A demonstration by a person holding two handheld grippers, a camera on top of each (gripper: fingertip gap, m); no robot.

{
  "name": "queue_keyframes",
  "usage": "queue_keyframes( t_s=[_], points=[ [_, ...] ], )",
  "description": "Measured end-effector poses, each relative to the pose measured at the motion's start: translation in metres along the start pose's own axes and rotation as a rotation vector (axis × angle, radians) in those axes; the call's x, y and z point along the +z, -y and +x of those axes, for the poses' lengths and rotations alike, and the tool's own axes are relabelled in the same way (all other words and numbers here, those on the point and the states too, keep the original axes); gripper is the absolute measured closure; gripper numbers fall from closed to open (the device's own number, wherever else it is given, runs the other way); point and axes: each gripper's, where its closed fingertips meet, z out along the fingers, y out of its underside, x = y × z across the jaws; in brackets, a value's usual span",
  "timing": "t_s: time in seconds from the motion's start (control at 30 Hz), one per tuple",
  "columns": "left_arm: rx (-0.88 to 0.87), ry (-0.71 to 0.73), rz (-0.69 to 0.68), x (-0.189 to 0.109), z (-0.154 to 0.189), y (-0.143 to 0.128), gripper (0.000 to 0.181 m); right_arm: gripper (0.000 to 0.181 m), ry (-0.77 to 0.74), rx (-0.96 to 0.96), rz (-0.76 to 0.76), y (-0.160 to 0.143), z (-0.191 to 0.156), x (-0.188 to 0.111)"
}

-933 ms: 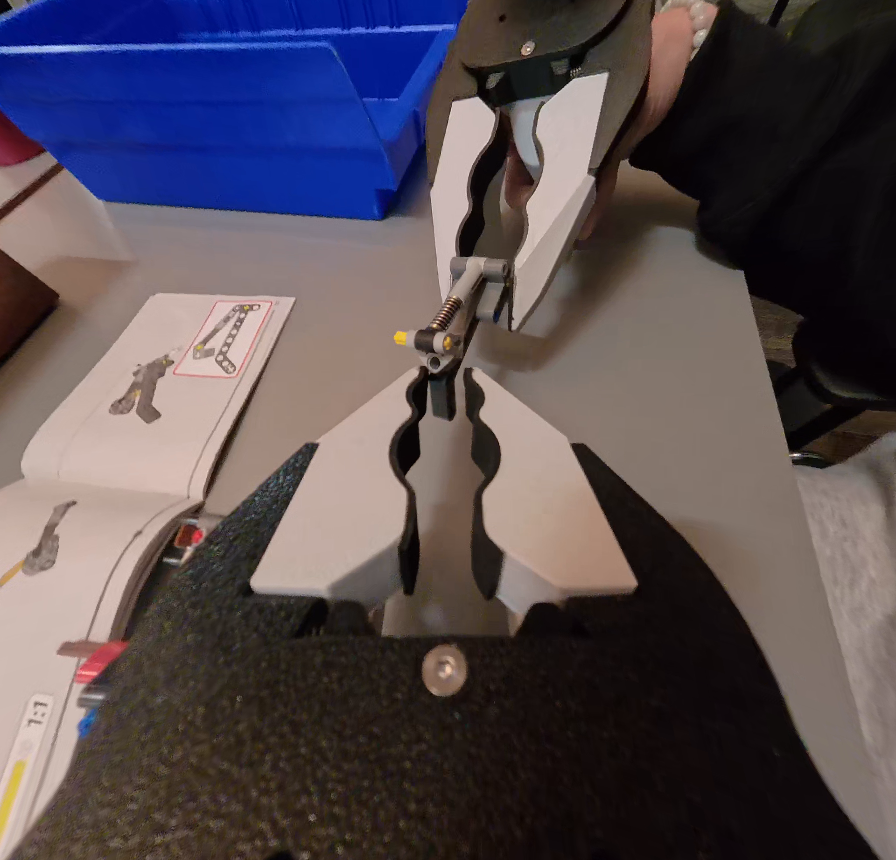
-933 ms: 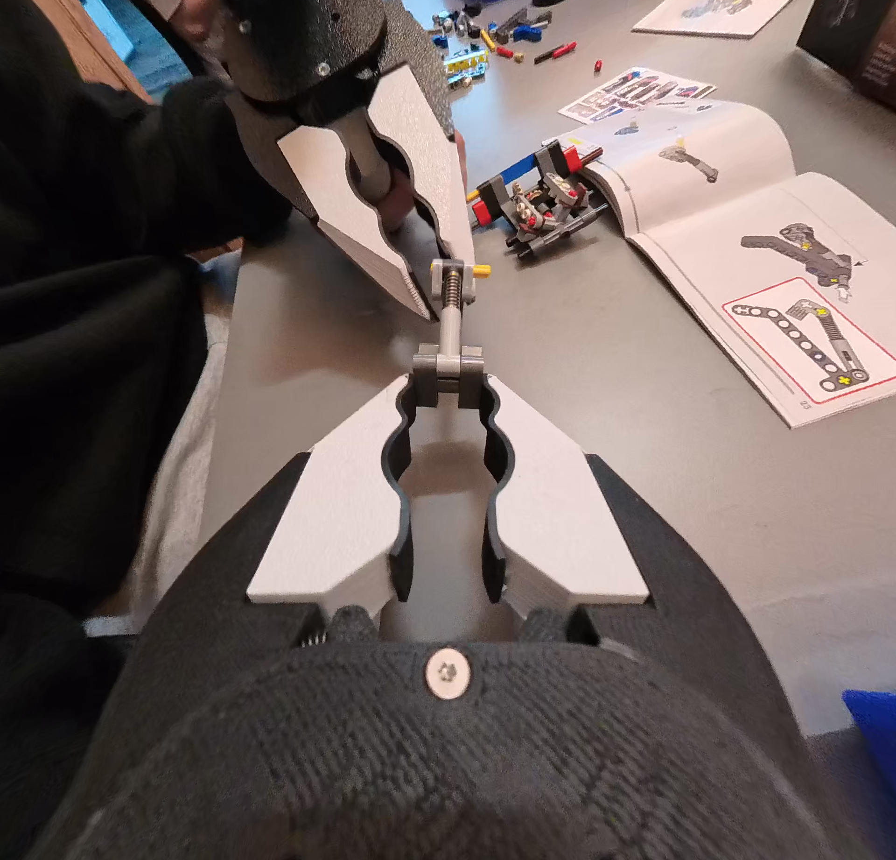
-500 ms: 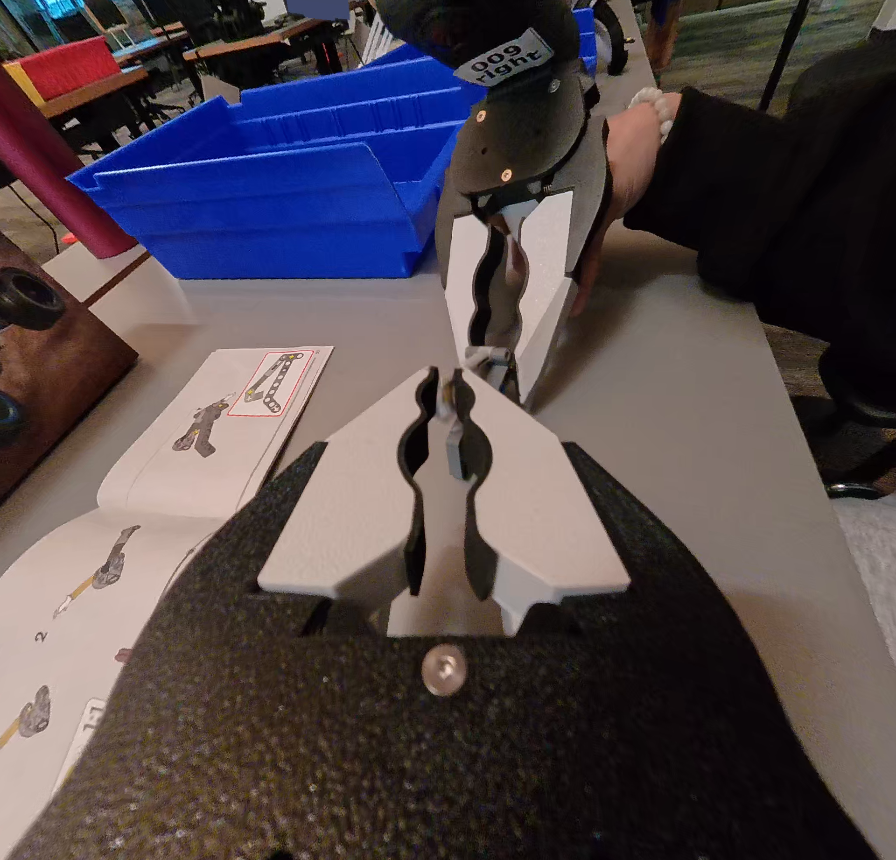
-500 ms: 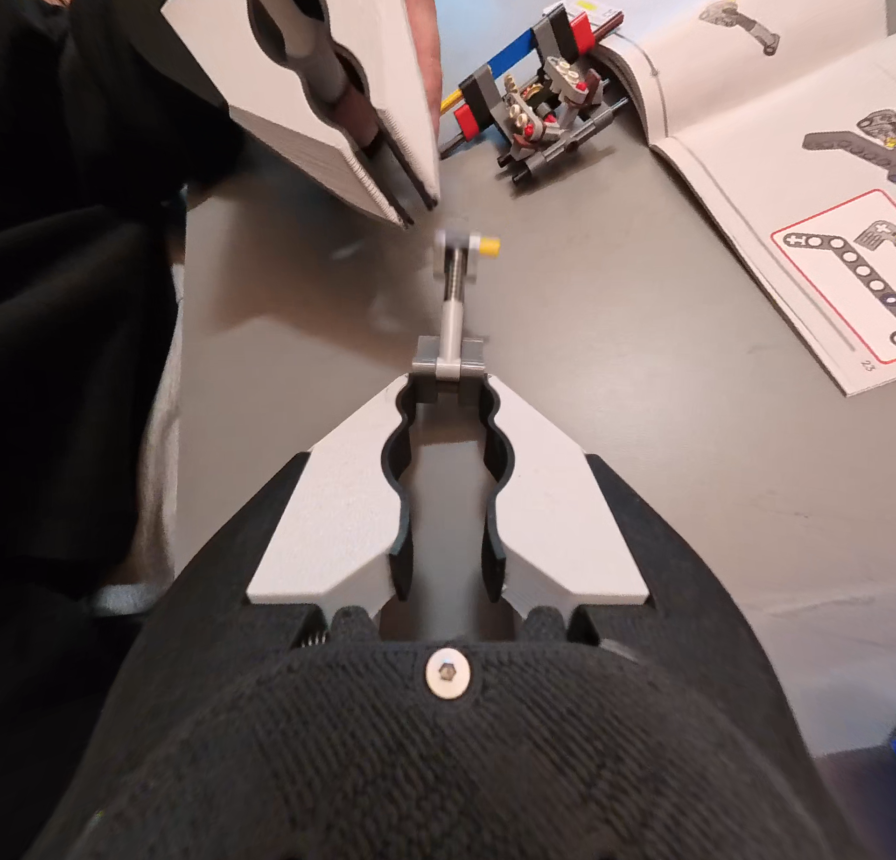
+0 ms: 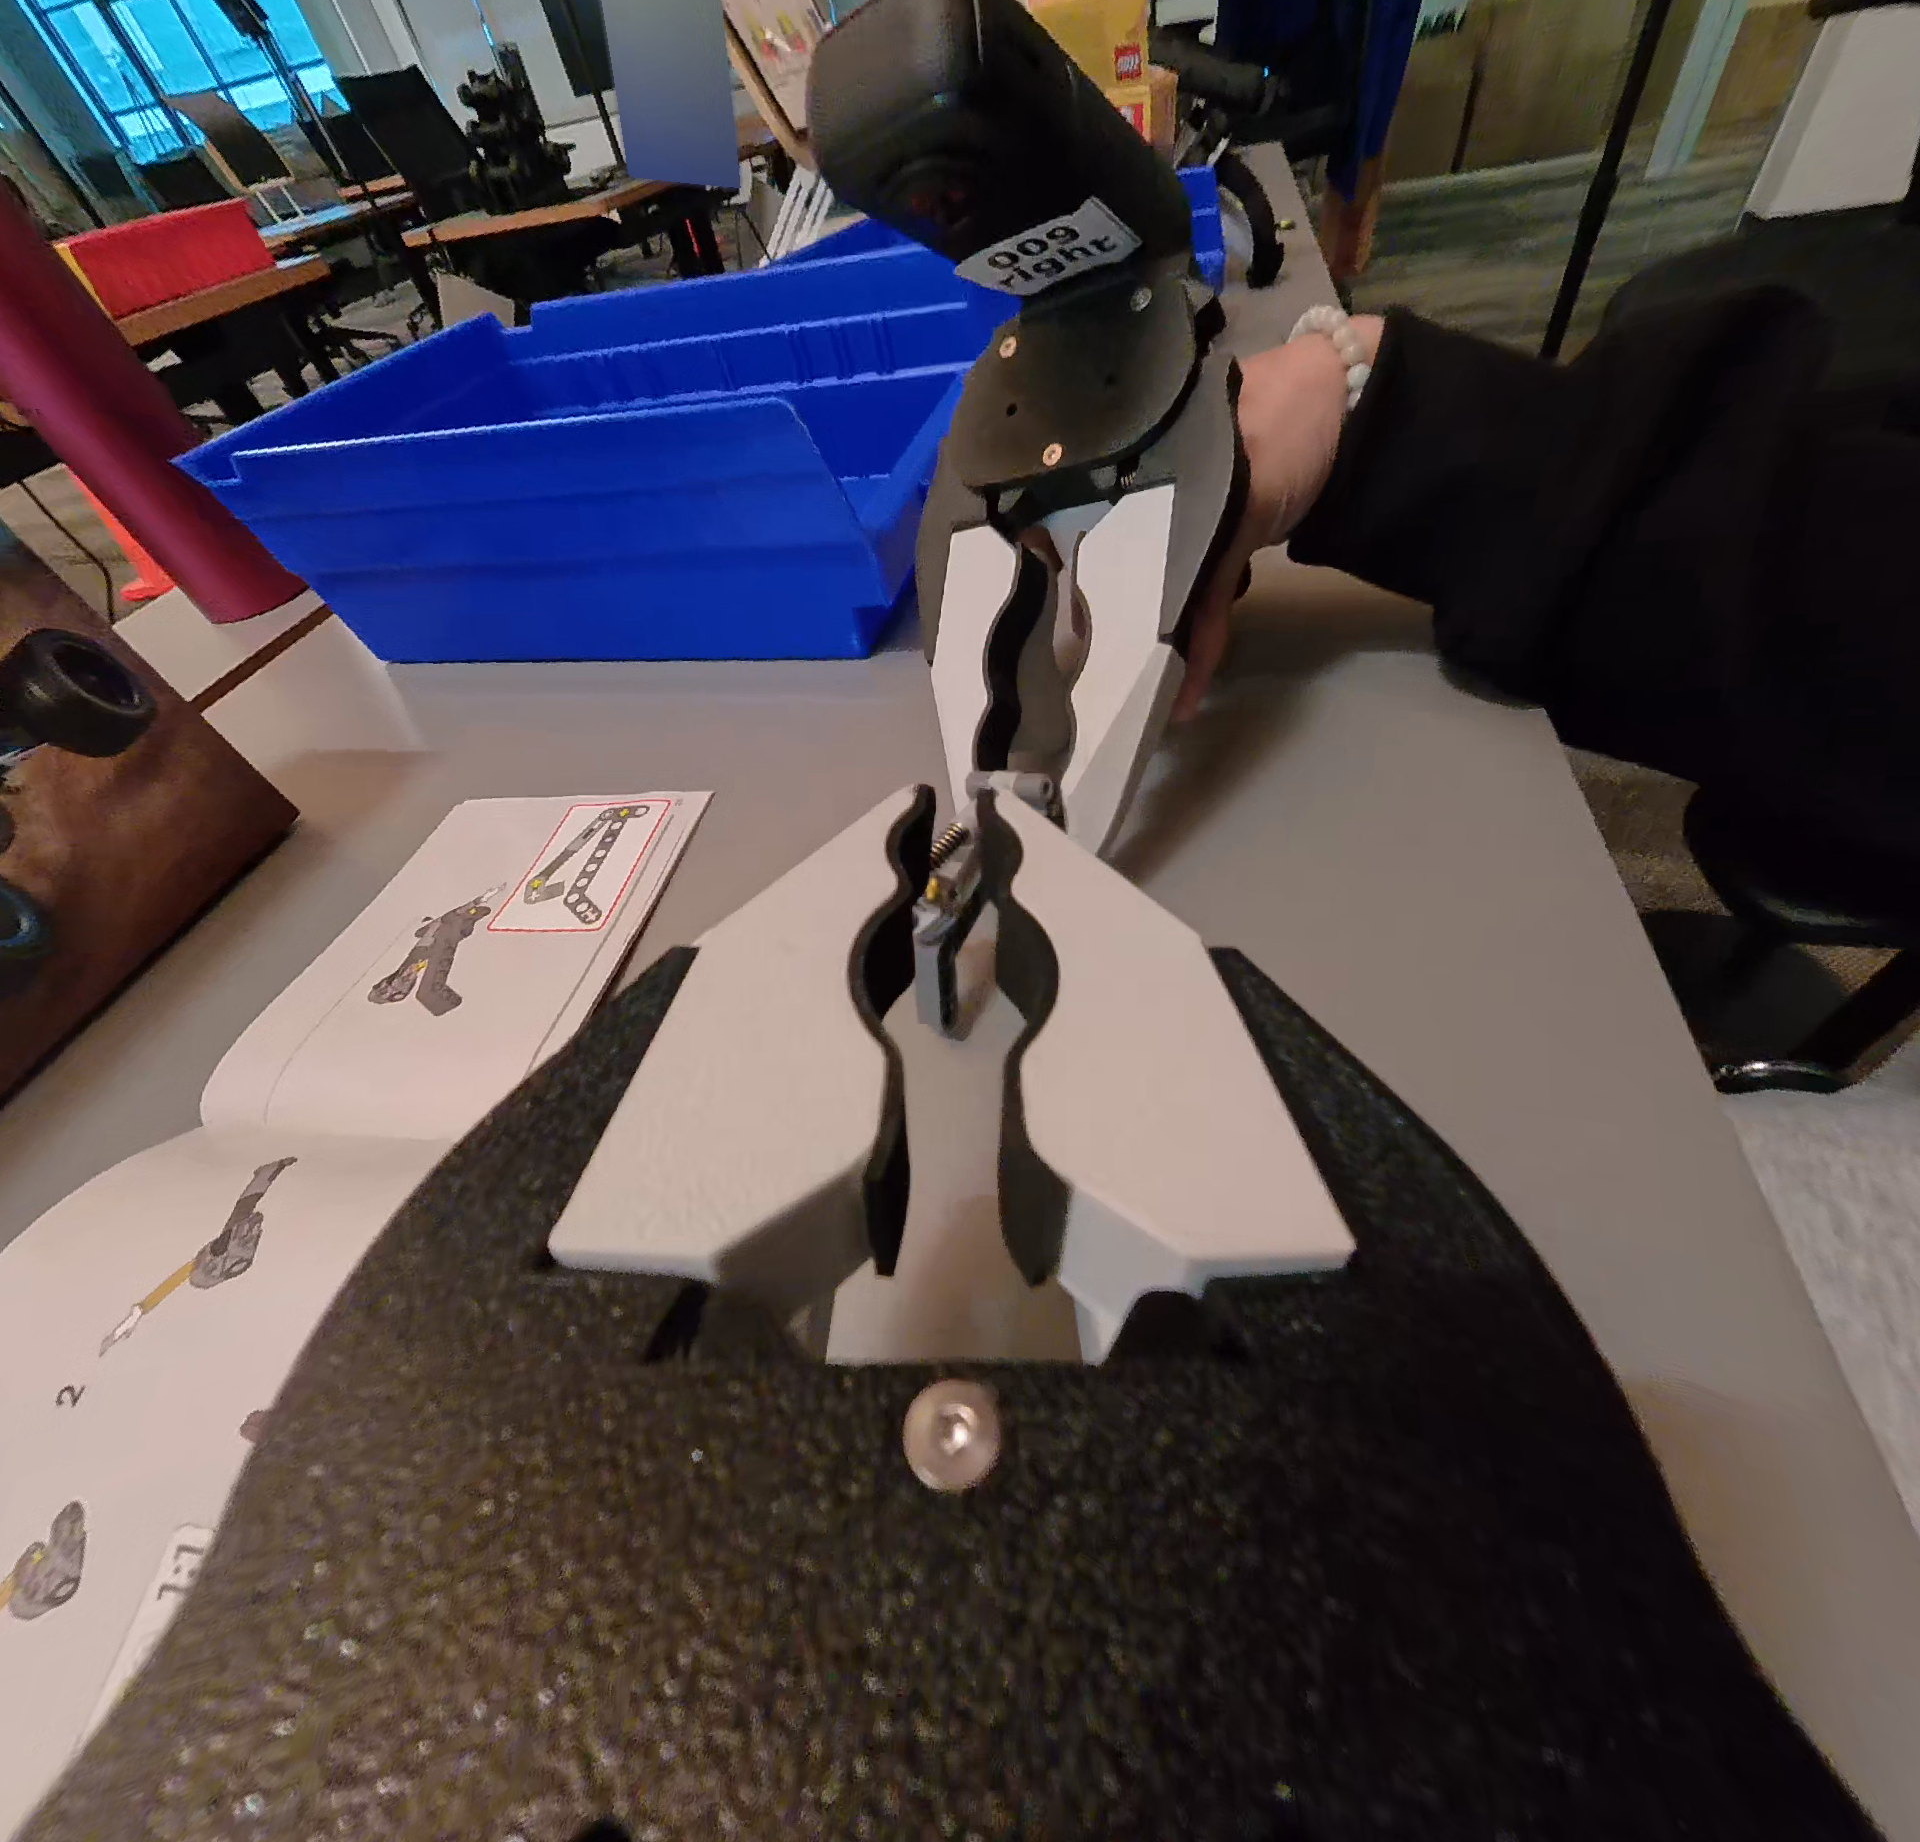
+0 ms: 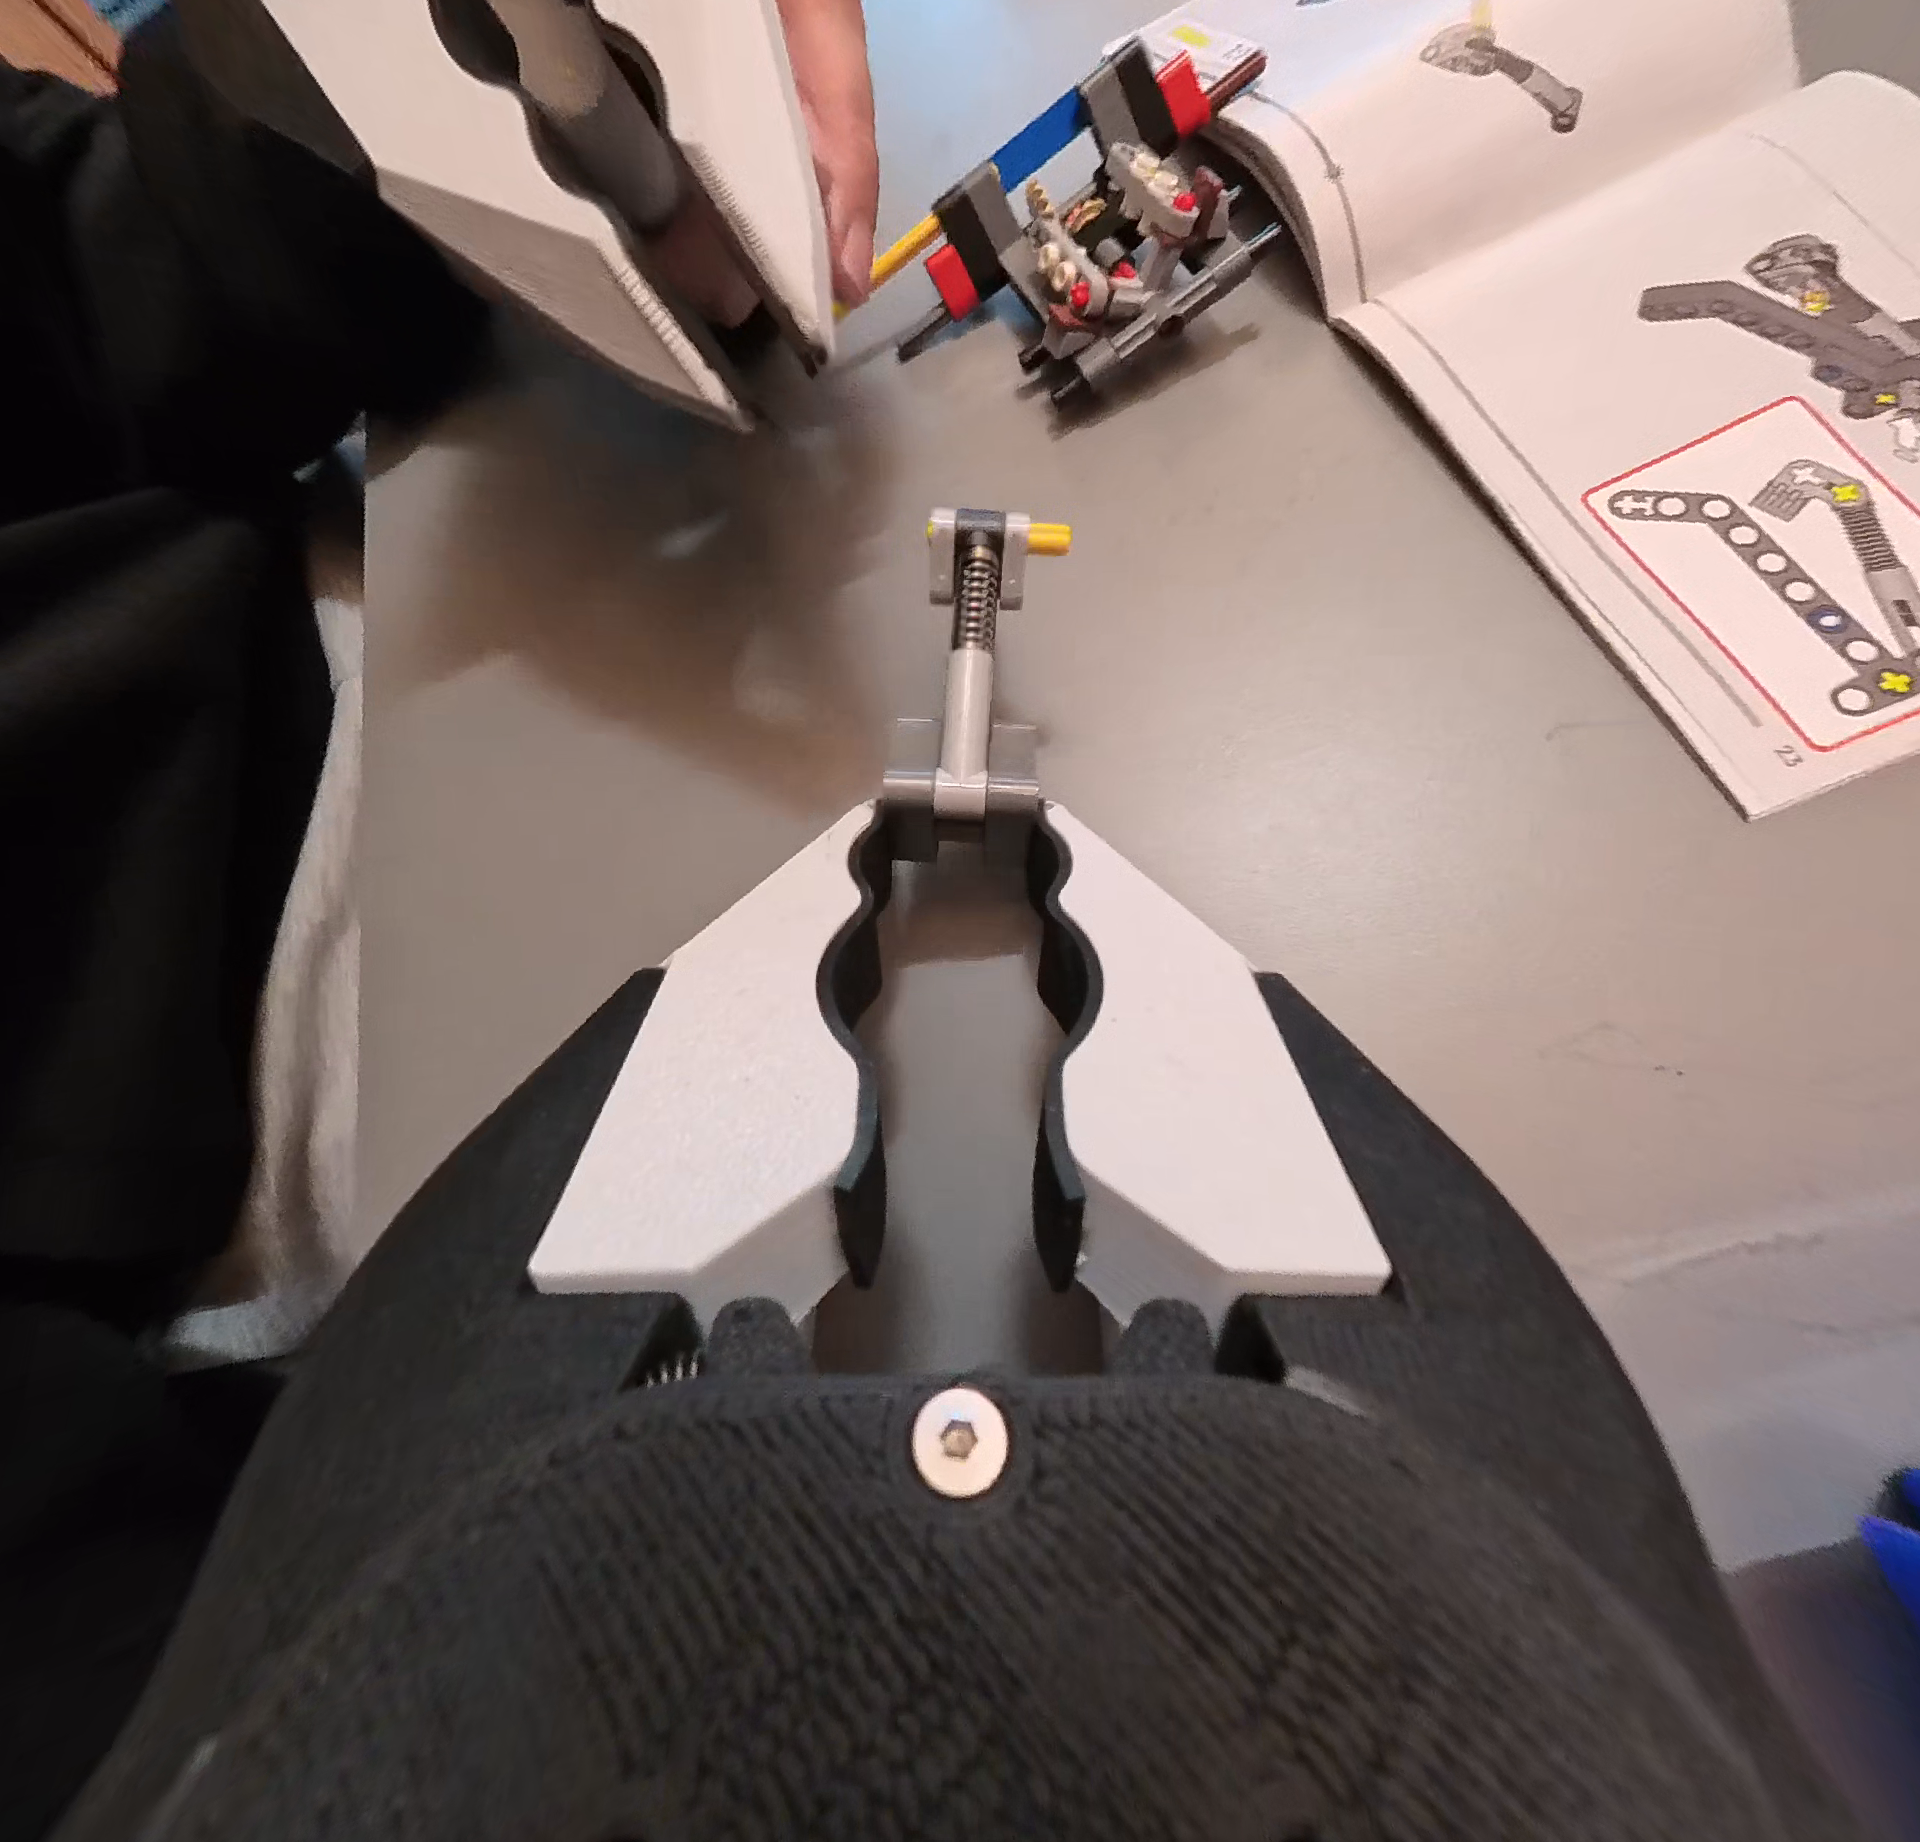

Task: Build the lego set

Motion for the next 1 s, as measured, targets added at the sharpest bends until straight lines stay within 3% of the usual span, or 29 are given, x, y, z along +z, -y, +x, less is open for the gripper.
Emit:
queue_keyframes(
  t_s=[0.03, 0.63, 1.0],
  points=[
    [-0.006, 0.000, 0.010, -0.001, -0.001, 0.001, 0.176, 0.157, -0.004, 0.009, 0.014, 0.002, 0.001, -0.001],
    [0.102, 0.046, 0.060, -0.005, -0.001, 0.007, 0.178, 0.157, -0.009, 0.023, 0.163, 0.021, 0.003, -0.015],
    [0.201, 0.164, 0.056, -0.008, -0.014, 0.007, 0.169, 0.157, 0.120, 0.129, 0.191, 0.023, -0.010, -0.016]
  ],
)
